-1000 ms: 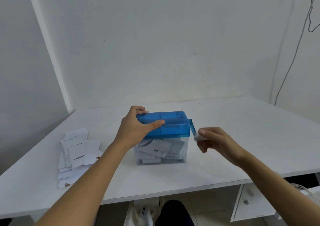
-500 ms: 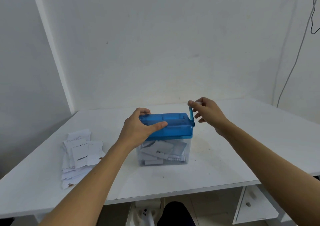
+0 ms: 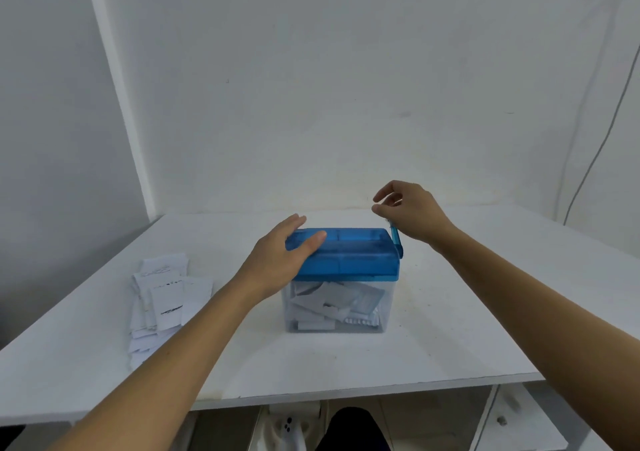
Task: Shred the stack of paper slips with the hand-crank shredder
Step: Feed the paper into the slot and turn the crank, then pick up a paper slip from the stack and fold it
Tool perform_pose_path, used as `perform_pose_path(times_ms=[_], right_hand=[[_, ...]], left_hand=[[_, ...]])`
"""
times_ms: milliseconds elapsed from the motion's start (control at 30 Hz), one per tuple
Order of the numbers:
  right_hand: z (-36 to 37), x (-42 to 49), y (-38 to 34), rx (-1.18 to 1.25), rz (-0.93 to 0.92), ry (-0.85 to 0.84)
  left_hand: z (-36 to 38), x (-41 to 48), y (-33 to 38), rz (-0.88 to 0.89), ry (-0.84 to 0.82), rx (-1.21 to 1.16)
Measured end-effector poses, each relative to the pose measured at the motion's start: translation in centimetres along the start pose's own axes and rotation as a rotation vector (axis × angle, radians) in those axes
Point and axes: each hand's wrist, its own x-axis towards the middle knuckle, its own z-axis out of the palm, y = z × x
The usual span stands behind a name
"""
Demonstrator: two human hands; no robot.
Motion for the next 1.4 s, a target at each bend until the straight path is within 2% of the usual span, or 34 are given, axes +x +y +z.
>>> perform_pose_path(times_ms=[167,400,500,667,733,800,900,967,1067,1400], right_hand=[[1.2,-0.6,-3.2,-0.071,-0.132,-0.044],[5.0,-2.3,-10.2,-0.142,-0.400,-0.123],[8.1,-3.6,-13.2,-0.226,-0.497,-0.201],[13.7,-6.2,-16.6,-0.317,-0.619,-0.310],[16.7,-7.5,-16.8,-0.221,-0.557,-0.431],[20.1,-8.7,-16.1,-0.120,-0.403,-0.530],[24.1,-9.1,-14.3,-0.104,-0.120,-0.511],[25.7,-8.8,-13.3,-0.124,0.002,-0.489],[27.0,-9.3,-12.2,-0.103,0.021,-0.451],[27.6,-9.6,-10.9,0.033,-0.024,-0.356]], left_hand=[[-3.0,-2.0,-3.3,-0.046,0.102,0.026],[-10.9,-6.9,-10.6,-0.279,0.471,0.048],[-12.7,-8.1,-12.5,-0.370,0.515,0.049],[-12.2,-7.9,-14.0,-0.405,0.521,0.066],[-11.4,-7.9,-14.3,-0.422,0.520,0.066],[-10.5,-8.0,-14.5,-0.444,0.526,0.086],[-9.6,-8.4,-15.2,-0.472,0.516,0.238],[-9.2,-8.5,-15.4,-0.470,0.491,0.384],[-8.6,-8.6,-15.4,-0.474,0.460,0.497],[-8.5,-8.8,-15.6,-0.383,0.448,0.494]])
